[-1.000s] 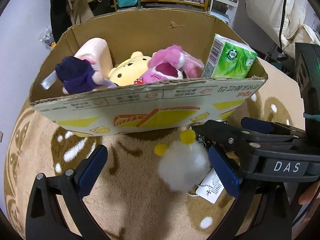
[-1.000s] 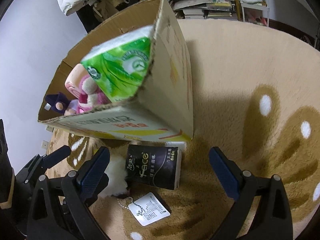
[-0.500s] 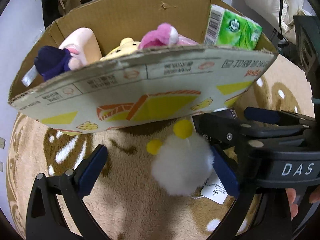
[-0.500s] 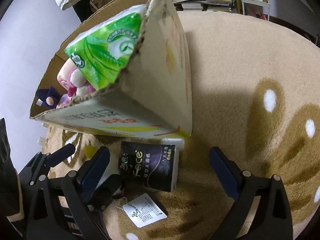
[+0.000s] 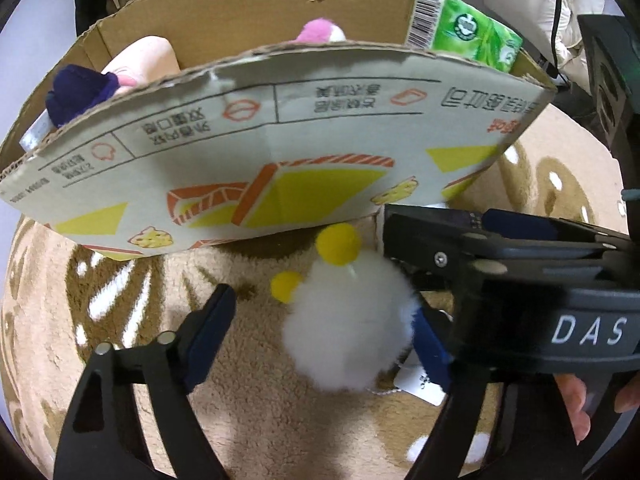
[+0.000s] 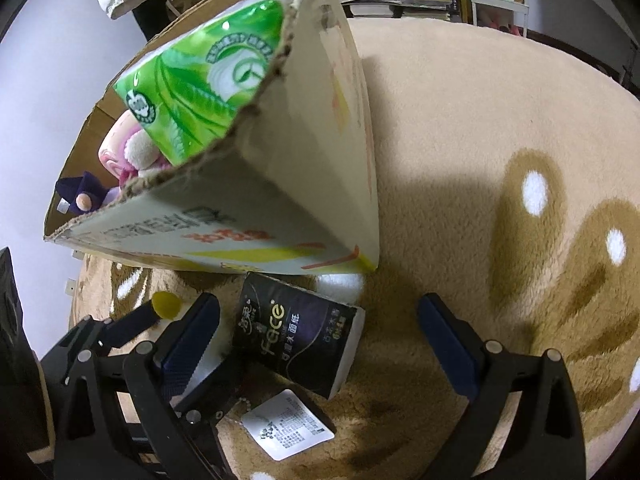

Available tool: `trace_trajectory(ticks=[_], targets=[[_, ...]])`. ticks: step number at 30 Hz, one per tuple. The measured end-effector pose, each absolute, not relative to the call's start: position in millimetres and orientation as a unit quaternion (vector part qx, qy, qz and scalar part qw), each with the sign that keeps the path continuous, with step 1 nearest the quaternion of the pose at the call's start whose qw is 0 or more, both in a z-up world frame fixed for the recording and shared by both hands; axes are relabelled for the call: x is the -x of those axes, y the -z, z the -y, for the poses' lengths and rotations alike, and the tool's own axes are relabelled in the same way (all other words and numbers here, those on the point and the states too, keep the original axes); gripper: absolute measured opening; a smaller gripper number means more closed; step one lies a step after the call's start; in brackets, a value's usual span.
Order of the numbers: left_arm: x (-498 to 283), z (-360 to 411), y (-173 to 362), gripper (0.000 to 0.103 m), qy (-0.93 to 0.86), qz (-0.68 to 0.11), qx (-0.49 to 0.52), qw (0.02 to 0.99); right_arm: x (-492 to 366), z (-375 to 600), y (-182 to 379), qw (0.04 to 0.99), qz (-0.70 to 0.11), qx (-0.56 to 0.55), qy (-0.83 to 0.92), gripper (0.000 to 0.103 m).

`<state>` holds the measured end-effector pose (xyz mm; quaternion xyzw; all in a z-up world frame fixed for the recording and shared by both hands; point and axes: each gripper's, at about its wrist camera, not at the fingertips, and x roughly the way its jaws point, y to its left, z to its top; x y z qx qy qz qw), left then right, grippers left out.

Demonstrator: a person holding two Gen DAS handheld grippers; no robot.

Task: Organize soft objects
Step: 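Grasp the white pom-pom keychain with the left gripper while the right grasps the black Face tissue pack, then lift the pom-pom and black tissue pack and carry them over the box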

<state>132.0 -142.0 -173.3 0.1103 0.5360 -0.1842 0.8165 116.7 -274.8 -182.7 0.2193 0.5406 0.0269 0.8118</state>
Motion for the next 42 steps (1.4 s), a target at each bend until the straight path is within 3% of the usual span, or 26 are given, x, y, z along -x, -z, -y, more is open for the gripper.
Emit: trace_trajectory(ticks=[6,12,23,29,42], targets=[[-121.3,139.7,178.0,0.048,0.214,-0.544,-0.084,0.807,-112.0,274.3,181.2,0.801,-0.550,-0.236,-0.023,0.103],[-108.4,150.9,178.1,0.035,0.218,-0.542,-0.090,0.807,-111.7,262.8,185.0,0.802,-0.555,-0.221,-0.023,0.093],[-93.5,144.9,156.3,0.033,0.190,-0.532,-0.105,0.818,-104.0,266.4,172.4,0.811,-0.536,-0.232,-0.040,0.032],[-79.9,141.5,135.1,0.033,0.179,-0.512,-0.109,0.833,-87.8,270.8,150.6,0.830,-0.509,-0.224,-0.036,0.025],[-47.0,104.6,64.7,0.033,0.131,-0.395,-0.111,0.903,-48.7,285.5,79.7,0.878,-0.431,-0.205,-0.037,0.023]])
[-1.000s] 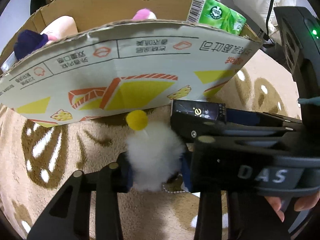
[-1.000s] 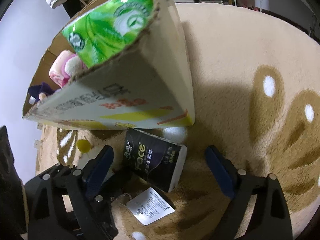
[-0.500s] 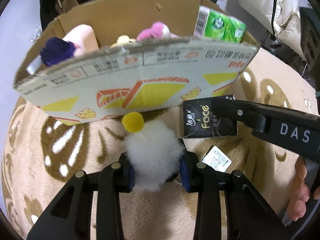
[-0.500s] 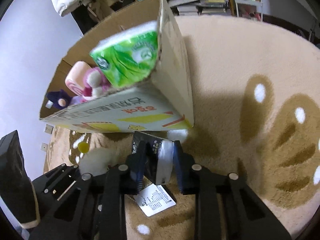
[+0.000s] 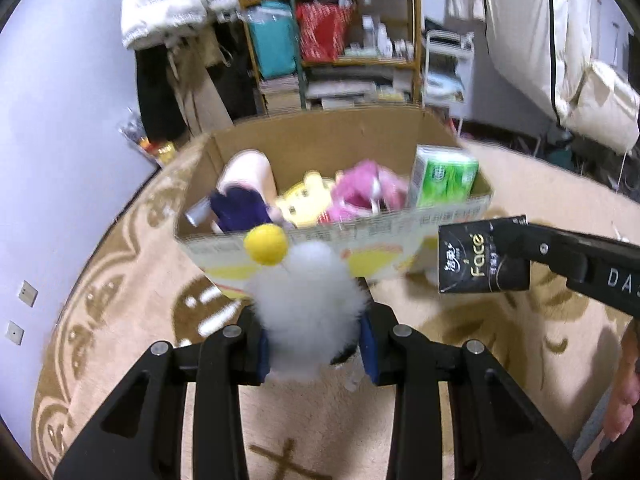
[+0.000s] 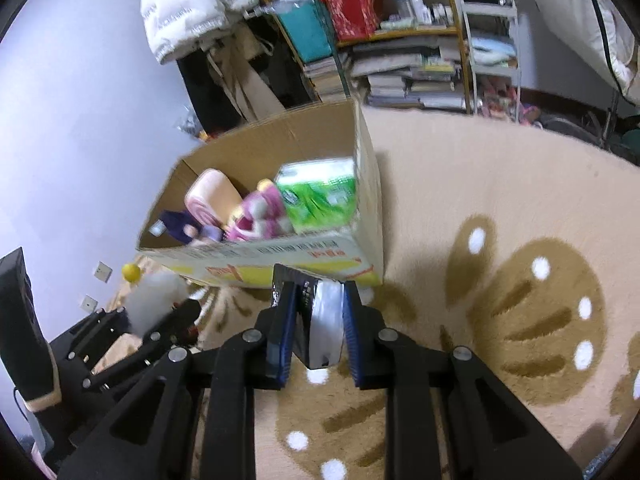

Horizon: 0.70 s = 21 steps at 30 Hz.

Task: Organize soft objects
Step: 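Lift the pom-pom and black tissue pack and carry them over the box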

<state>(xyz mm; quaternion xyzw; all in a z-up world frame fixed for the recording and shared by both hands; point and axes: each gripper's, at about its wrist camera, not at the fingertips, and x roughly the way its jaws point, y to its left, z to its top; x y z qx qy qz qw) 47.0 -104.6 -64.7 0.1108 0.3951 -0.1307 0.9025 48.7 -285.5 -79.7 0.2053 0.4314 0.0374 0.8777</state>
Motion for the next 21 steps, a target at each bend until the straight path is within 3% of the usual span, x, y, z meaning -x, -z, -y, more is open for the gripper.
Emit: trace_trajectory(ticks=[11,21], targets=[[-55.7,98.1,7.9,0.033,0.112,-0.279,-0.090,0.949,-35.1,273.9,27.6,0.923,-0.343,-0.172,-0.040,0.023],[-87.2,99.6,-10.1,0.033,0.099,-0.232,-0.106,0.962,-44.9,280.1,19.4,0.938,-0.296,-0.176,-0.042,0.023]])
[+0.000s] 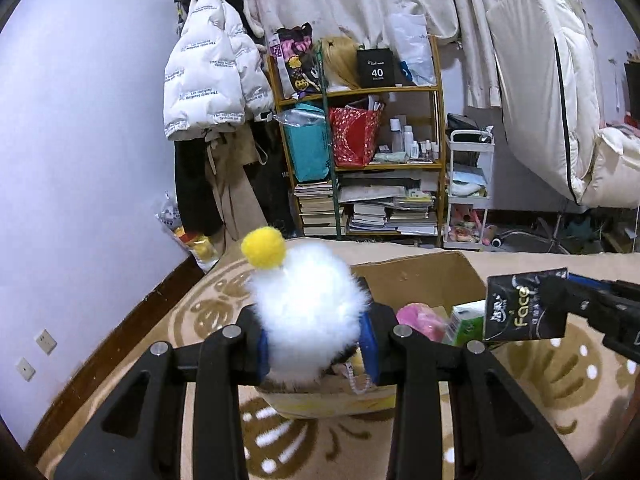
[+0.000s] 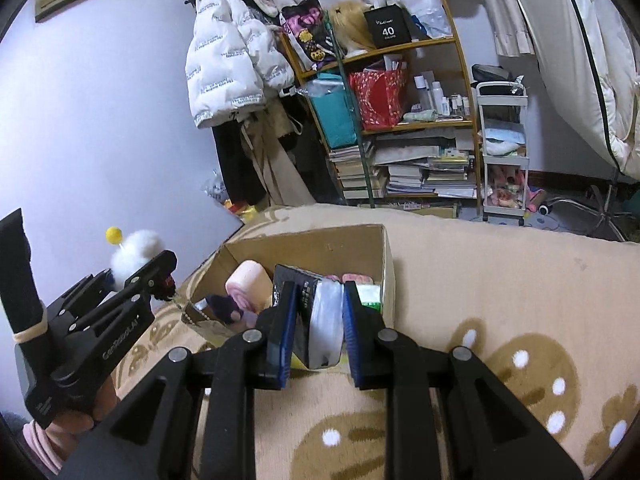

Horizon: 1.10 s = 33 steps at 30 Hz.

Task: Organize soft objects
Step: 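Lift the pom-pom and black tissue pack and carry them over the box, then open both grippers to drop the pom-pom and tissue pack into the box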

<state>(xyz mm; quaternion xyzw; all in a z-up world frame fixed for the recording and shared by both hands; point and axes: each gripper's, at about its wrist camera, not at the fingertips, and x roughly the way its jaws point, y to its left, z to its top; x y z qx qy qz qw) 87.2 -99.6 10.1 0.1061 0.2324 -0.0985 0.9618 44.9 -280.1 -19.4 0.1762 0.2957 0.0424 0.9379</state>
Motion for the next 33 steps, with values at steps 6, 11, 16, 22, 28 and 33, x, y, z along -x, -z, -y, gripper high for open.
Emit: trace_trajectory(ticks=[6,11,16,22,28,33], targets=[[-102.8,100.9,-5.0,0.034,0.096,-0.239,-0.107,0.960,-54.2,283.3,23.0,0.941,-0.280,-0.183,-0.046,0.023],[-110.2,106.0,-2.5,0.034,0.092,-0.238,-0.119,0.960,-68.4,284.3,24.9,0.942,-0.277,-0.182,-0.045,0.023],[-115.7,99.0,-3.1,0.034,0.085,-0.234,-0.095,0.964,-81.8,283.9,24.9,0.945,-0.272,-0.175,-0.046,0.023],[-123.5,90.5,-1.7,0.034,0.084,-0.238,-0.060,0.966,-94.0,283.2,28.4,0.946,-0.275,-0.165,-0.055,0.023],[-130.2,92.4,5.5,0.034,0.093,-0.249,-0.059,0.962,-104.6,279.9,35.0,0.943,-0.284,-0.160,-0.065,0.023],[-137.2,99.5,17.2,0.034,0.097,-0.270,-0.071,0.955,-113.0,275.3,40.5,0.942,-0.290,-0.150,-0.071,0.023]])
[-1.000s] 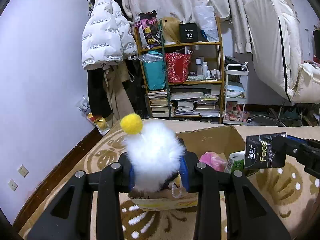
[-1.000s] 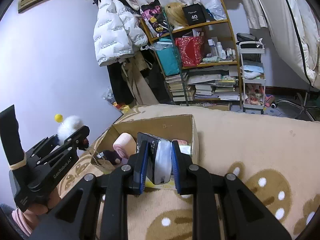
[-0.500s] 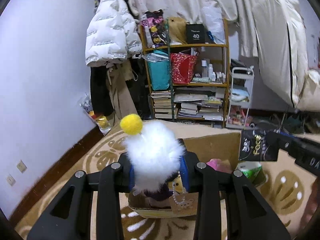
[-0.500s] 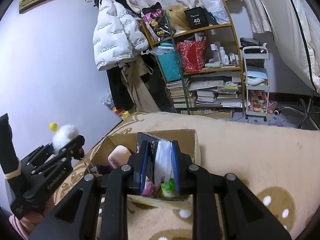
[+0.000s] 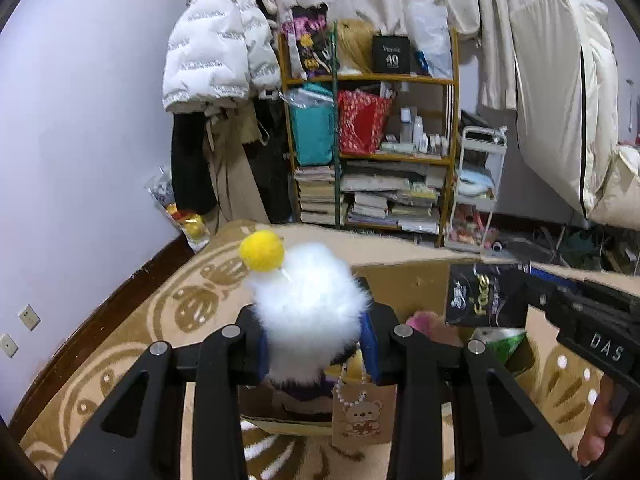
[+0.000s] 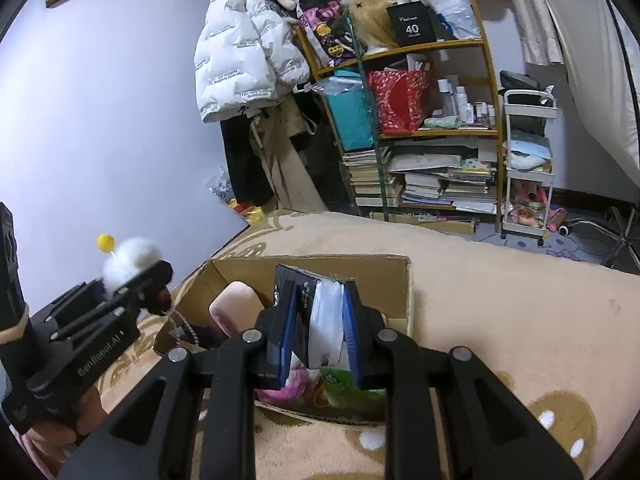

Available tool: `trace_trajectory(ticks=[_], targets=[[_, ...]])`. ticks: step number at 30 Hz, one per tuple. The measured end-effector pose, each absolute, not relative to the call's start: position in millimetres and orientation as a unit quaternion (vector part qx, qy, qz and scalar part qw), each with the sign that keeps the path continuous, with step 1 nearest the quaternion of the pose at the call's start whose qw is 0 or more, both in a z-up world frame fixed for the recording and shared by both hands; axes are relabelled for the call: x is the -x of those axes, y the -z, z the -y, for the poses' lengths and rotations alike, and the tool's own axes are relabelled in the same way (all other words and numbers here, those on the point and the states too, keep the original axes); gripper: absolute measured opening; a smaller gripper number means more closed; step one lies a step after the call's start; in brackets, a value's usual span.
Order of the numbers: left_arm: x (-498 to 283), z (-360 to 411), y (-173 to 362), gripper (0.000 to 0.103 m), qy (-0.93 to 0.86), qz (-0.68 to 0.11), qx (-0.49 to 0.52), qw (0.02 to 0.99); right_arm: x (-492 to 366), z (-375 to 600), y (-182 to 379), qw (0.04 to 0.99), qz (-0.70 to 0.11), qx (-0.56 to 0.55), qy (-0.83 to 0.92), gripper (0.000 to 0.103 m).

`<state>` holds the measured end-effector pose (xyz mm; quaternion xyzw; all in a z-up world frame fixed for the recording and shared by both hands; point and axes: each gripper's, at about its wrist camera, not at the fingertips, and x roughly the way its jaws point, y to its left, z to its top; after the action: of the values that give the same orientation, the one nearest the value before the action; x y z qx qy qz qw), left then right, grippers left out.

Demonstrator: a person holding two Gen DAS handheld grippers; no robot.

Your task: Organize soft objects

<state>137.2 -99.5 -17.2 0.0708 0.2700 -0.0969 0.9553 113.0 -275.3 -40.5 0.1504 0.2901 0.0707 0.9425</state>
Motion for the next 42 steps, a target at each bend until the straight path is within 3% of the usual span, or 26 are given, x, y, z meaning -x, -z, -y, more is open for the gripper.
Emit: trace_trajectory(ticks=[6,8,9,10,18,22,25,28,30,35,38,42], targets=[[-143.2,114.7,37.5,0.037,0.100,-0.308,-0.102,0.941,-119.5,272.4,45.8,0.940,-0.294,-0.152,-0.081,0.024],[-143.5,116.5,43.9,0.049,0.094,-0.317,-0.111,0.937,-120.0,271.2,48.9,0.938,-0.299,-0.153,-0.082,0.026],[-142.9,115.8,45.4,0.061,0.091,-0.317,-0.112,0.937,-121.0,271.5,50.3,0.937,-0.303,-0.154,-0.083,0.026],[-141.7,115.2,45.7,0.064,0.092,-0.315,-0.109,0.938,-121.2,271.7,51.8,0.936,-0.306,-0.155,-0.081,0.027],[-138.5,108.2,46.7,0.076,0.082,-0.326,-0.103,0.936,-118.2,285.5,56.6,0.928,-0.316,-0.185,-0.075,0.035],[-132.8,101.5,43.7,0.081,0.073,-0.329,-0.099,0.936,-112.4,291.1,54.0,0.926,-0.317,-0.193,-0.069,0.048],[-125.5,96.4,38.9,0.085,0.067,-0.329,-0.099,0.937,-106.0,290.8,50.3,0.926,-0.319,-0.189,-0.068,0.050],[-116.1,90.1,32.9,0.088,0.060,-0.331,-0.095,0.937,-96.1,290.4,43.5,0.928,-0.315,-0.188,-0.067,0.062],[-105.8,84.4,28.6,0.090,0.059,-0.334,-0.089,0.937,-89.7,289.5,39.0,0.930,-0.312,-0.183,-0.064,0.064],[-79.4,73.8,12.5,0.096,0.049,-0.316,-0.087,0.944,-68.2,284.3,25.7,0.937,-0.302,-0.162,-0.061,0.093],[-66.1,69.1,1.4,0.099,0.042,-0.302,-0.086,0.949,-55.8,281.1,13.8,0.945,-0.283,-0.147,-0.066,0.102],[-48.6,60.8,-11.1,0.100,0.045,-0.290,-0.077,0.953,-41.9,277.9,0.2,0.953,-0.266,-0.130,-0.061,0.103]])
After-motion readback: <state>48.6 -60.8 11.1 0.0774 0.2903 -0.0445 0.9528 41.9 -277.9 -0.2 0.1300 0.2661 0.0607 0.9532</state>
